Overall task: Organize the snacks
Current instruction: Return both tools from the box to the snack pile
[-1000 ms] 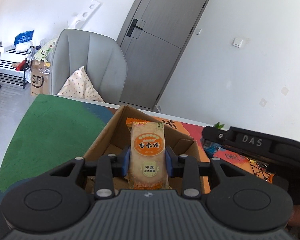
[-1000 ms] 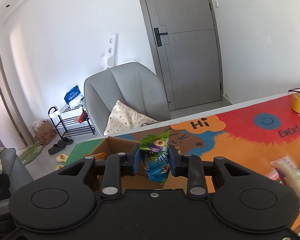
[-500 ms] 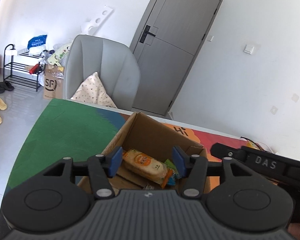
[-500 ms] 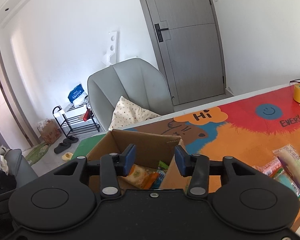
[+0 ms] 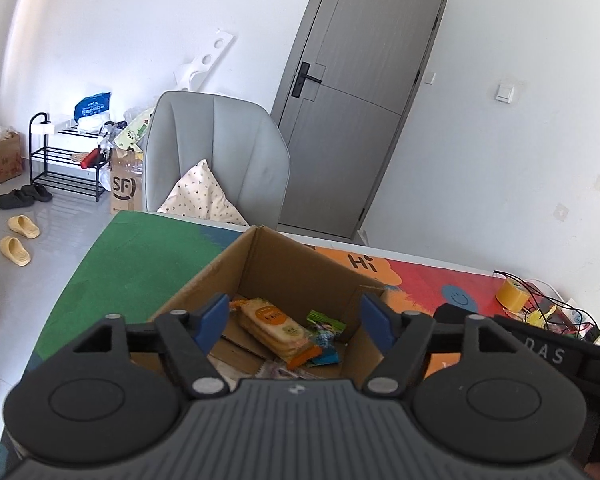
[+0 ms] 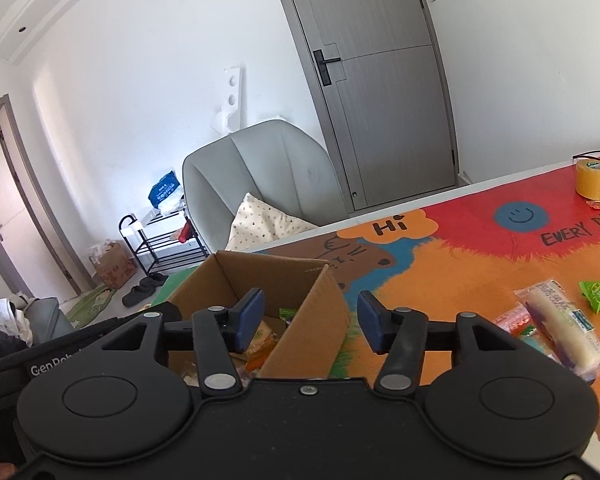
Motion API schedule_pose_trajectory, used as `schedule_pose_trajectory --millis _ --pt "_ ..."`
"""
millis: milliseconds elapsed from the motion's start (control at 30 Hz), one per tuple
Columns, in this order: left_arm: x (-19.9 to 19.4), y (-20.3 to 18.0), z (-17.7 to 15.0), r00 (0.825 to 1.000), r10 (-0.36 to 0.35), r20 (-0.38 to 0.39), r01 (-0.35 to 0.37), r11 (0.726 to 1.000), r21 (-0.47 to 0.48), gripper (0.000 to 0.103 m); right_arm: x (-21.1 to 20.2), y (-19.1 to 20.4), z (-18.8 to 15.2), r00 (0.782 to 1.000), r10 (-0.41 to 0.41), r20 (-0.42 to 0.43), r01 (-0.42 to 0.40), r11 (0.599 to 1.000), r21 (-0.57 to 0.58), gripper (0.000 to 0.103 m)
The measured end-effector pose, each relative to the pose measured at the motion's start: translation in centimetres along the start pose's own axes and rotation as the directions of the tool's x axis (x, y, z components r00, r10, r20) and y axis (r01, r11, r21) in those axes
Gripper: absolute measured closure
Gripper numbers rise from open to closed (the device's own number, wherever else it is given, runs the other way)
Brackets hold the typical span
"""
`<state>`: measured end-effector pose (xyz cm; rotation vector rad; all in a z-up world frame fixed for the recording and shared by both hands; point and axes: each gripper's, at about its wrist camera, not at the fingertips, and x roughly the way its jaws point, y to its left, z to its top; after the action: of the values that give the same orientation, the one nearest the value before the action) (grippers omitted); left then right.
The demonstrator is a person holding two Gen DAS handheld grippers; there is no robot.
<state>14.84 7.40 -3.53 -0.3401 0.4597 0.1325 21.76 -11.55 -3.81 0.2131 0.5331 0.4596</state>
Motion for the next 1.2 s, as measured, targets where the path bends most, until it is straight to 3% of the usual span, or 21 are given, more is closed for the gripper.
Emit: schedule_pose_trajectory --millis 100,233,467,900,1200 --pt "-0.5 -1.1 -0.5 0.999 0.03 0.023 -0.03 1.0 0.0 0.017 -0.8 -1.1 0.1 1.0 0.001 0.005 -0.001 1.0 -0.012 0.045" --pt "-0.6 -2.8 -1.0 0.998 0.066 0.016 -0.066 0.998 0.004 0.015 -1.6 -2.6 0.2 1.0 0.004 0.002 -0.004 1.0 -0.013 0.041" --pt "-1.4 -6.0 -2.0 0.994 0.099 0.041 -0.1 0.995 0.026 0.009 -3.6 -5.4 0.4 0.999 -0.021 0.027 0.021 1.0 -0.017 0.022" --pt "-2.0 -12.2 -3.6 0.996 0.067 0.054 -0.072 0.992 0.107 0.008 -7.3 -11.0 -0.1 0.994 -0.087 0.067 0.084 0.995 0.048 0.007" --pt "-1.2 -16.2 -5.2 0.999 0.03 0.024 -0.034 0.983 0.183 0.007 -8.9 -14.8 -1.4 0.986 -0.152 0.072 0.143 0.983 0.116 0.005"
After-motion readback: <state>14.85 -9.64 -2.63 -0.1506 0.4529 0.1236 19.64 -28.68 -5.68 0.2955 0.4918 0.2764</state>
